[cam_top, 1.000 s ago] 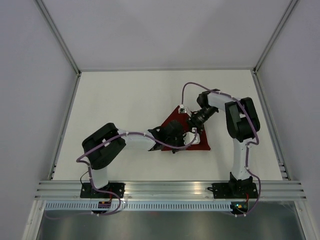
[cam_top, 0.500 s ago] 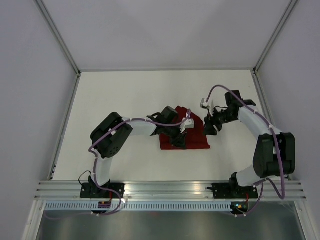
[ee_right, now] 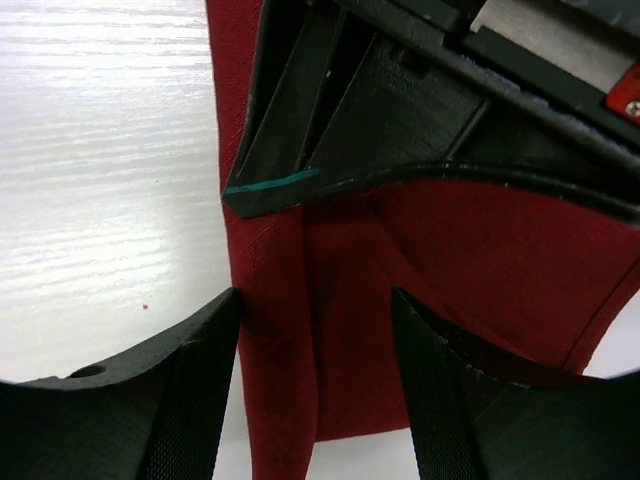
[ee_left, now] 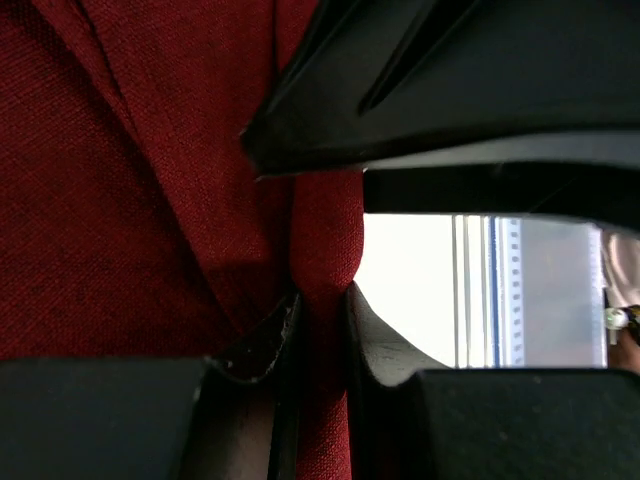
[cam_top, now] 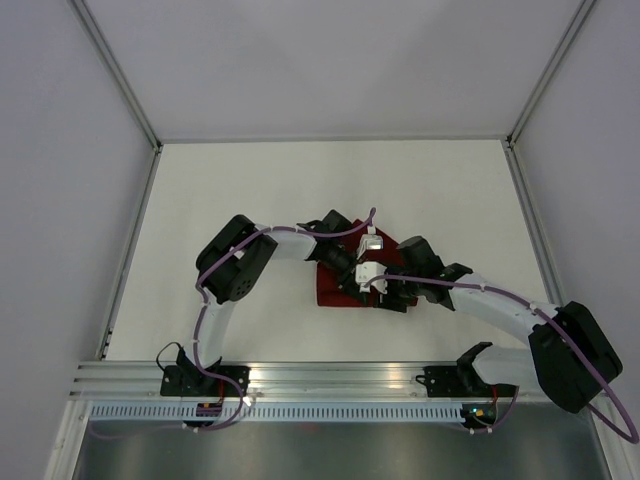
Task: Fold the napkin, place the utensils inside, and roll it up
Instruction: Roll the napkin with the utensil
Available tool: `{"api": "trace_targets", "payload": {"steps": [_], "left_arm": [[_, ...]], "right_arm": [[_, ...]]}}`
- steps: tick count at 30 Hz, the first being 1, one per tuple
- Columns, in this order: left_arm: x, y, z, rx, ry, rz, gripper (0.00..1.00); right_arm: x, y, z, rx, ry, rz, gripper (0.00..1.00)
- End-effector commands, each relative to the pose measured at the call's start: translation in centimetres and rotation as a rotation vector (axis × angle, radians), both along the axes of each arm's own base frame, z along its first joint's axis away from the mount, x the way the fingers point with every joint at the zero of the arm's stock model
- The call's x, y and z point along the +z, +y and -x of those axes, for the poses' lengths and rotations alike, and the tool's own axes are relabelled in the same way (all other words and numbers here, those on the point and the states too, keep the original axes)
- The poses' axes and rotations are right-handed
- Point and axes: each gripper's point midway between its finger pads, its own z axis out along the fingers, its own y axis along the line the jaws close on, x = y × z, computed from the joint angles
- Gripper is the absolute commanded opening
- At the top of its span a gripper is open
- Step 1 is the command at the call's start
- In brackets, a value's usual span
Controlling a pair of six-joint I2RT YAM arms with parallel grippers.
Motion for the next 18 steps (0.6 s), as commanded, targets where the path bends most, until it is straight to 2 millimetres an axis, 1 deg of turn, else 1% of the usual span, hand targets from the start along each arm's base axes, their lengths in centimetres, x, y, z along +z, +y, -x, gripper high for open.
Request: {"api": "trace_targets", "payload": {"steps": [1,6,12,15,18], "left_arm": [[-3.1,1.8,1.6,0.013,0.110,-0.139,0.02],[-2.9,1.6,1.3,0.016,0.112,-0.143,0.02],[-3.2,1.7,1.1,0.018,0.107,-0.155,0.02],[-3.3,1.6,1.1,0.018,0.108,-0.156,0.02],[-3.2,1.6,1.0,0.017,0.113,-0.156,0.02]], "right_arm": [[0.1,1.1,-1.5,-0.022,-0.075,-0.003,0.67],[-0.6,2.3,-0.1,0.014,-0.061,0.004,0.67],[-0.1,2.5,0.0,0.025,-0.058,0.012,0.66],[-0.7,2.7,0.5,0.036,-0.018,0.019,0.63],[-1.9,2.7,0.6,0.032,0.011,0.039,0.59]]}}
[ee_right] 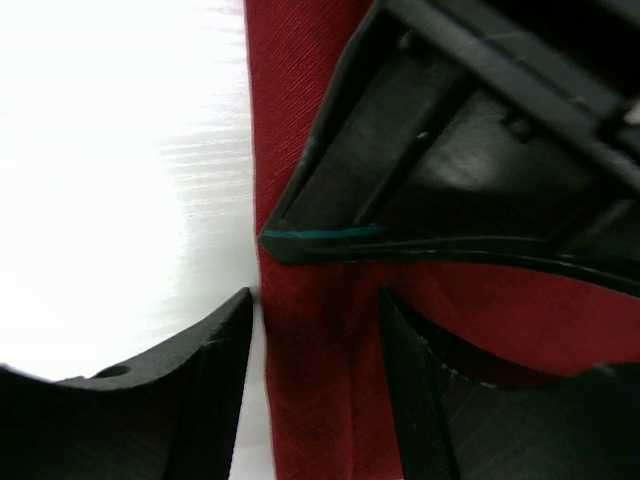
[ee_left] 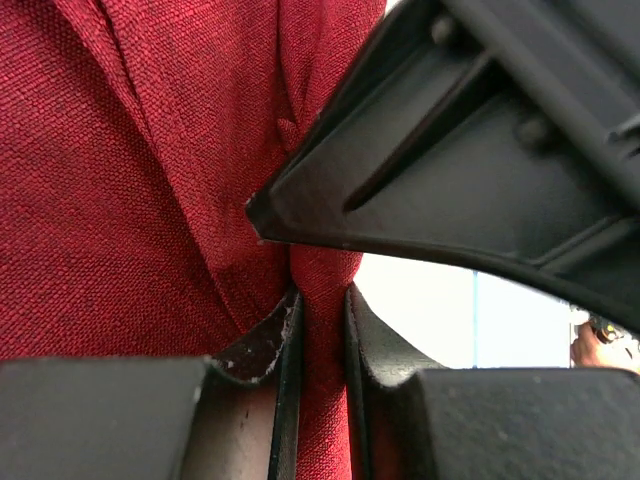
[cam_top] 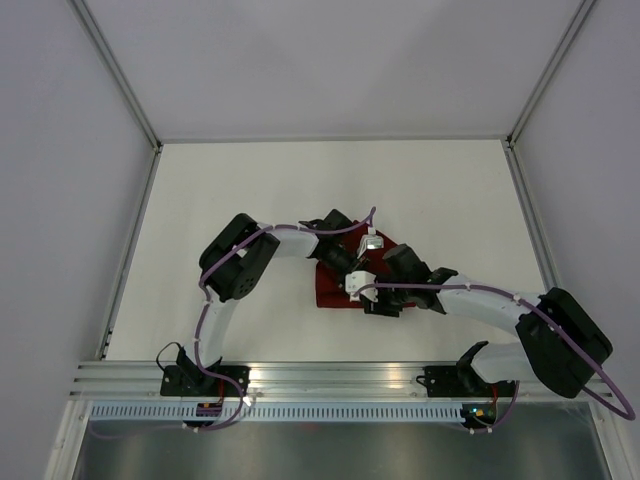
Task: Fold the napkin, place the utensils inside, and roll it up
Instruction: Roll the napkin with the utensil
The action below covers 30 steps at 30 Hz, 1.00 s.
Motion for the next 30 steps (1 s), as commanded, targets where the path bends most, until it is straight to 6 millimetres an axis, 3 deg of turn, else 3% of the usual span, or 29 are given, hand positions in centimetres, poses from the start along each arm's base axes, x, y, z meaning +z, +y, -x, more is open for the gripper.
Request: {"api": "trace_targets", "payload": {"steps": [1,4,7,8,11,16,23,24,26,27,28,30], "left_arm": [[-3.1,1.3,0.5,0.016,0.035,-0.120,0.02],[-3.0,1.3,0.4,0.014,0.030,-0.123,0.05],[-2.7,1.2,-0.3,0.023,-0.016,-0.130,0.18],[-2.5,1.2,-0.5,0.030,-0.031,-0.135,0.31],[-1.1,0.8,-1.8,0.063,-0.099,-0.116,0.43],[1.5,0.2,-4.4,0.140,-0.204,-0.072,0.44],[5.0,0.7,-8.9,0.283,-0.350,-0.021,0.45],[6.2,1.2,-9.7,0.316,-0.366,0.003,0.45],[6.8,2.3,-10.6,0.378,-0.381,0.005,0.45],[8.6,2.8,-12.0,0.431,-0.432,0.044,0.45],[8.4,3.7,-12.3,0.458,-0.453,0.043,0.44],[10.3,5.1,-15.0,0.605,-0.549,0.062,0.42]], "right_arm": [[0.0,0.9,-0.5,-0.005,0.010,-0.007,0.57],[-0.4,1.0,-0.3,-0.001,0.030,-0.008,0.50],[-1.0,0.8,0.2,0.005,0.064,0.009,0.33],[-1.0,0.9,0.3,0.012,0.071,0.014,0.27],[-1.8,0.3,1.2,0.036,0.130,0.064,0.20],[-2.9,-0.6,2.7,0.062,0.212,0.118,0.16],[-2.4,-0.2,3.4,0.102,0.299,0.115,0.12],[-2.6,-0.3,3.5,0.099,0.323,0.120,0.13],[-2.2,-0.3,3.6,0.112,0.365,0.111,0.12],[-2.5,-0.5,3.8,0.116,0.398,0.117,0.12],[-2.1,-0.3,3.9,0.120,0.428,0.108,0.11],[-2.7,-0.8,3.8,0.125,0.479,0.126,0.11]]}}
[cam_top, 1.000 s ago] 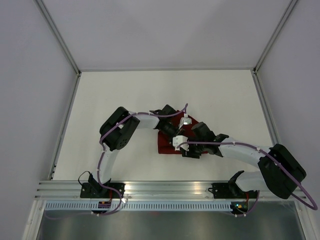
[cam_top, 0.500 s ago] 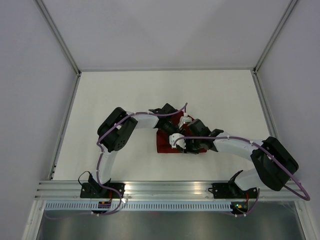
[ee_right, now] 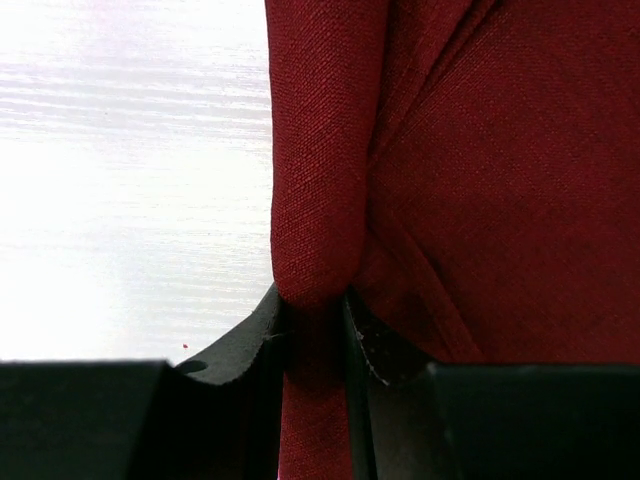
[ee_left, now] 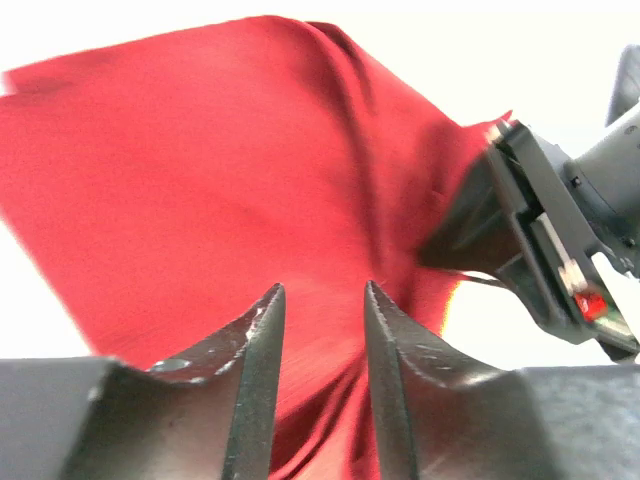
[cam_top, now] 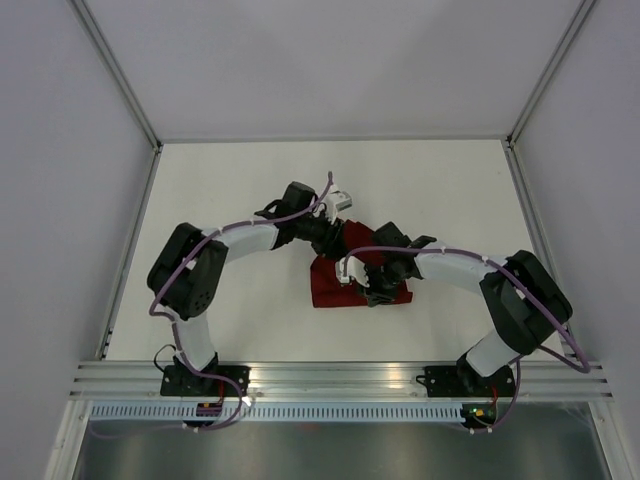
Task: Fold the napkin, place the utensils inside, and roll it up
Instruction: Roll the napkin with the utensil
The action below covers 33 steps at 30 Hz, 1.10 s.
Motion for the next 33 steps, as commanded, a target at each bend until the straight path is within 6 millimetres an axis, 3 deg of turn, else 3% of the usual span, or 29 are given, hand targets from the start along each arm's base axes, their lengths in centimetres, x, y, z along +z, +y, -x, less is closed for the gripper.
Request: {"api": "trace_targets", "payload": {"steps": [1,3,4,6,7,10,11,14,20,25,27,33], "left_arm": [[5.7,2.0,-4.5,0.251,-0.233,0.094,0.39],[7.2,3.6,-5.8,0.382,-0.325,0.094,0.40],[9.0,4.3,-5.7,0.419,-0.382,0.130,0.40],[10.5,5.5,-5.9,0.497,-0.437,0.147,0.40],[12.2,6.3,-5.3,0.526,-0.492,0.191,0.40],[12.9,7.5,-4.1,0.580,-0.562,0.203,0.40],[14.3,7.6,-3.4,0.588,-0.591,0.235,0.40],[14.6,7.5,-1.4,0.602,-0.602,0.282,0.40],[11.2,2.9,3.3,0.452,-0.812,0.062,0.42],[7.1,-0.7,6.0,0.288,-0.886,-0.040,0.43],[5.2,-1.7,6.6,0.198,-0.941,-0.087,0.46],[2.2,-4.4,9.3,-0.017,-1.034,-0.140,0.53]], "right_arm": [[-1.5,-2.1,3.6,0.049,0.241,0.083,0.11],[-2.3,-2.6,3.6,0.045,0.311,0.106,0.11],[-1.9,-2.5,3.1,0.041,0.339,0.111,0.11],[-2.8,-3.1,3.0,0.022,0.427,0.136,0.12],[-2.4,-3.1,2.5,0.027,0.446,0.141,0.12],[-3.3,-3.5,1.7,-0.001,0.517,0.168,0.12],[-3.9,-3.9,1.7,-0.011,0.550,0.183,0.12],[-4.4,-4.1,1.0,-0.028,0.591,0.191,0.12],[-5.1,-3.9,0.1,-0.044,0.644,0.194,0.12],[-5.4,-3.9,-0.6,-0.060,0.651,0.199,0.12],[-5.5,-3.9,-0.8,-0.068,0.655,0.202,0.12],[-5.8,-4.1,-0.9,-0.075,0.670,0.208,0.12]]}}
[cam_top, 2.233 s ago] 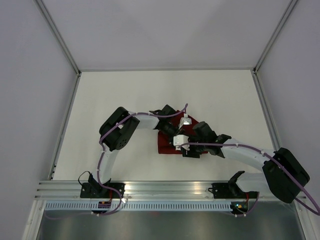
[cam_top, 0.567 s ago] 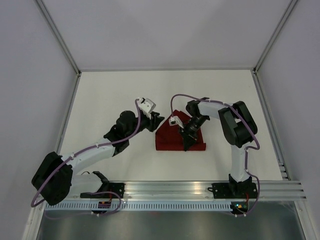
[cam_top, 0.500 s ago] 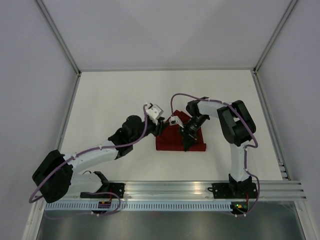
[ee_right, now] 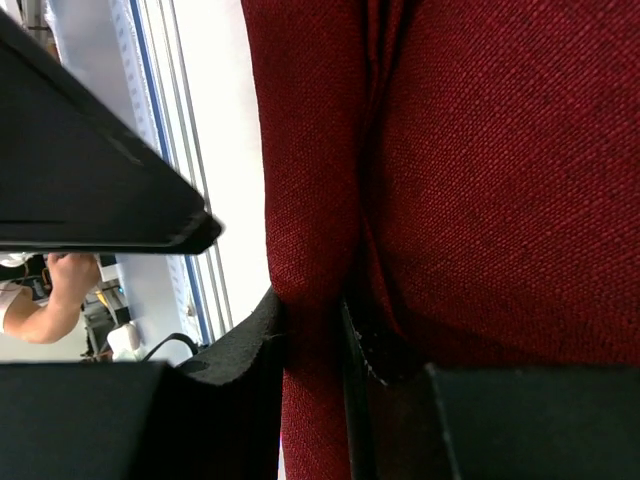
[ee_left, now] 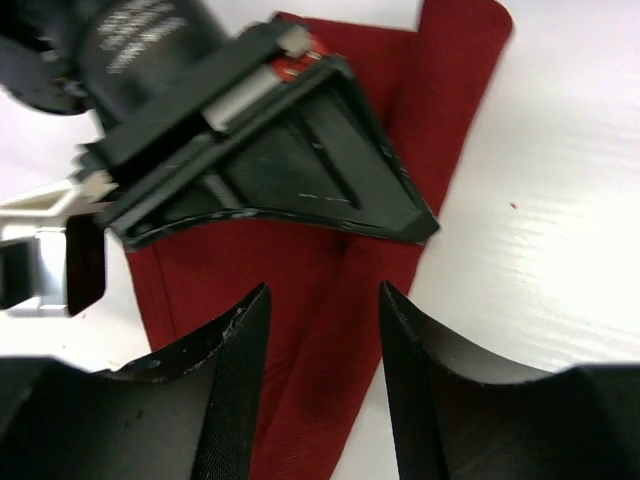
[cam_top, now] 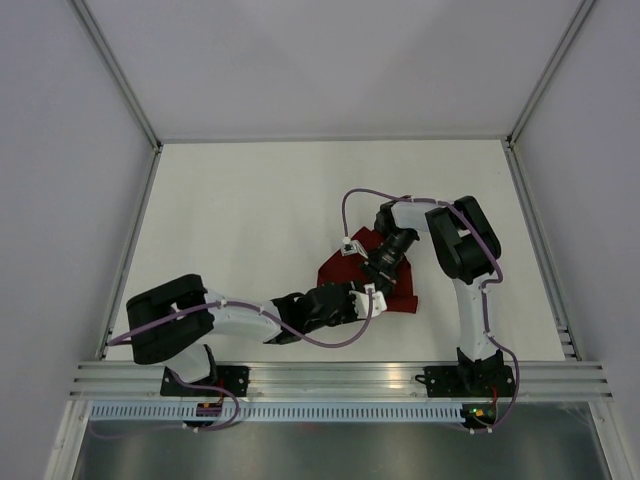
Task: Fold the napkin, place the utensils inside, and roll it up
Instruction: Roll the napkin with the utensil
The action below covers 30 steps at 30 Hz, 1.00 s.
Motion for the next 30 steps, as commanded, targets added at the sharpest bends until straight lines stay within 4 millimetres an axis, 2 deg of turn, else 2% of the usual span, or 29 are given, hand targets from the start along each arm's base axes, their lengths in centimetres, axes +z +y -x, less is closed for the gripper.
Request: {"api": "trace_targets", "payload": {"steps": [1,5,10,14,23,25,26,28,29,30], "left_arm": [[1.5,-2.1,0.0,-0.095,-0.134,-0.026,0.53],[-0.5,-3.0,1.1,-0.176,-0.105,-0.082,0.55],[-1.9,-3.6,1.0,-0.202,-0.109,-0.131,0.56],[-3.1,-4.0,2.3,-0.258,-0.038,-0.155,0.56],[-5.2,-3.2,0.7,-0.209,0.040,-0.186,0.56],[-5.7,-2.6,-0.2,-0.177,0.061,-0.197,0.54],[-6.0,-2.8,0.0,-0.193,0.084,-0.194,0.53],[-6.9,-2.3,-0.1,-0.186,0.148,-0.216,0.48],[-6.7,-2.6,-0.2,-0.187,0.165,-0.213,0.45],[-6.9,-2.6,-0.1,-0.191,0.188,-0.221,0.38]], "right_arm": [[-5.9,-2.9,-2.1,0.142,-0.173,0.107,0.12],[-6.0,-3.0,-2.2,0.141,-0.165,0.111,0.12],[-6.2,-2.8,-2.6,0.135,-0.162,0.114,0.12],[-6.3,-2.7,-2.7,0.132,-0.161,0.114,0.12],[-6.2,-2.7,-2.9,0.124,-0.154,0.109,0.12],[-6.2,-2.7,-2.9,0.123,-0.154,0.107,0.12],[-6.1,-2.7,-2.9,0.121,-0.153,0.105,0.12],[-6.1,-2.8,-2.9,0.118,-0.152,0.104,0.12],[-6.1,-2.8,-2.9,0.118,-0.152,0.102,0.12],[-6.1,-2.8,-2.8,0.113,-0.147,0.099,0.12]]}}
